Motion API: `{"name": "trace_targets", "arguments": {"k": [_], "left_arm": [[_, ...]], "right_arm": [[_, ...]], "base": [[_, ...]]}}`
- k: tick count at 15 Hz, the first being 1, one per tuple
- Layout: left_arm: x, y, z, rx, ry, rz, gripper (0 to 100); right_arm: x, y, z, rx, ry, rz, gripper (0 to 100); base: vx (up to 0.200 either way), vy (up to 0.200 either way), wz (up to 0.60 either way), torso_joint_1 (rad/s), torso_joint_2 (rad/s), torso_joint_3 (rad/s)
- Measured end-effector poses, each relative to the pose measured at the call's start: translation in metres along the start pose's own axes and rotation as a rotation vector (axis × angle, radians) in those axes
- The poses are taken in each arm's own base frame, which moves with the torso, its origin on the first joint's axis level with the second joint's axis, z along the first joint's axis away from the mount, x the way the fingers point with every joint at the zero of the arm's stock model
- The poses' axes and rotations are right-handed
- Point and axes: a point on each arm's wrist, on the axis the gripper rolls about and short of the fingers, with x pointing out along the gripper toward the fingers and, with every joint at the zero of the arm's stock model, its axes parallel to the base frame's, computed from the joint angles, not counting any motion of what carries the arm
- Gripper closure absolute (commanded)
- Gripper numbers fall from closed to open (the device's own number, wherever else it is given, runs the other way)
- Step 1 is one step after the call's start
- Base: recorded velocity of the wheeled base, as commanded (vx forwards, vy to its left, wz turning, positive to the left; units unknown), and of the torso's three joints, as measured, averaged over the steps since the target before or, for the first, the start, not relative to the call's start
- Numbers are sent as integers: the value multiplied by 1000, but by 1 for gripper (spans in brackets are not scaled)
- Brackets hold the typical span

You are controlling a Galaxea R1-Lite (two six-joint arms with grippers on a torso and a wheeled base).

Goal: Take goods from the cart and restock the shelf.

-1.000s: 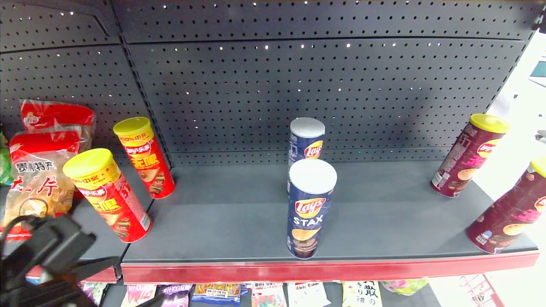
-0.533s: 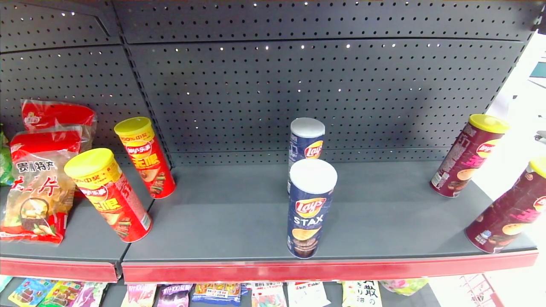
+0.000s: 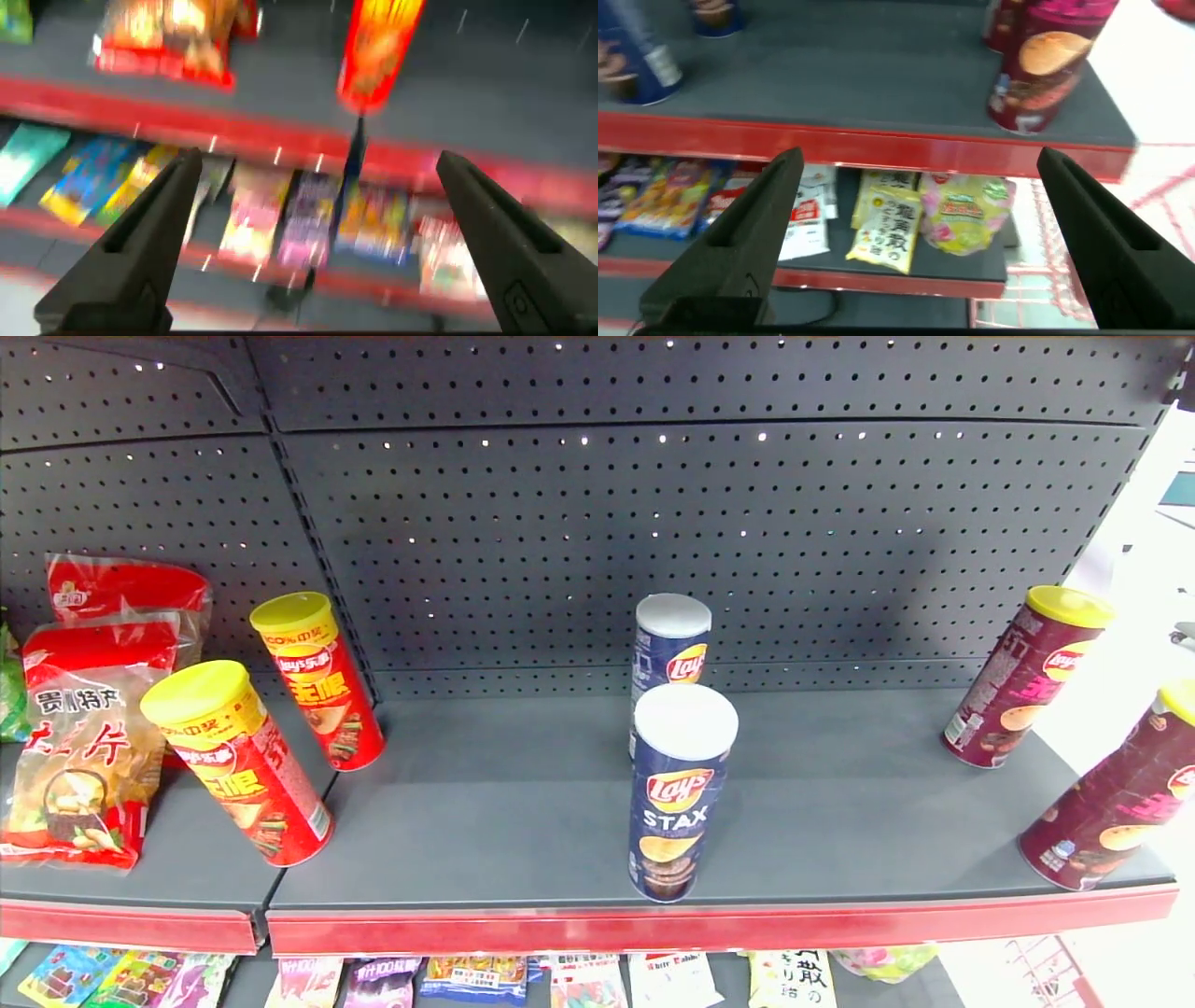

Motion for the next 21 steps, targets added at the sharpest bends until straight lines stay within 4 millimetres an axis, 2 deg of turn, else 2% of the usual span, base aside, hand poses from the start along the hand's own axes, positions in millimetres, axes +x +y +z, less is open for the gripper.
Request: {"name": "trace_targets", "arguments": {"k": [2, 4, 7, 11, 14, 16, 17, 19, 21], "left_arm": [[7, -2, -11, 37, 8, 23, 0], [8, -1, -15, 89, 59, 132, 0], [6, 1, -11, 127, 89, 266, 0], [7, -10, 0, 118, 158, 478, 0], [10, -14, -5, 116, 219, 590, 0], [9, -16, -7, 94, 217, 475, 0], [7, -18, -9, 69, 188, 308, 0], [7, -24, -4, 45, 4, 7, 0], [12, -28, -11, 114, -104, -198, 0]], "right_arm": [[0, -1, 0, -2, -2, 87, 0], [0, -2, -1, -2, -1, 112, 0], [0, -3, -1, 43, 4, 88, 0], [0, -3, -1, 49, 11, 73, 0], [0, -3, -2, 49, 12, 72, 0], [0, -3, -2, 49, 13, 77, 0], [0, -3, -2, 47, 13, 76, 0], [0, -4, -2, 41, 13, 61, 0], [0, -4, -2, 46, 14, 42, 0]], "base": [[0, 0, 0, 0, 0, 0], [0, 0, 0, 0, 0, 0], [0, 0, 0, 0, 0, 0], [0, 0, 0, 0, 0, 0], [0, 0, 0, 0, 0, 0], [0, 0, 0, 0, 0, 0], [0, 0, 0, 0, 0, 0], [0, 0, 0, 0, 0, 0], [0, 0, 0, 0, 0, 0]]}}
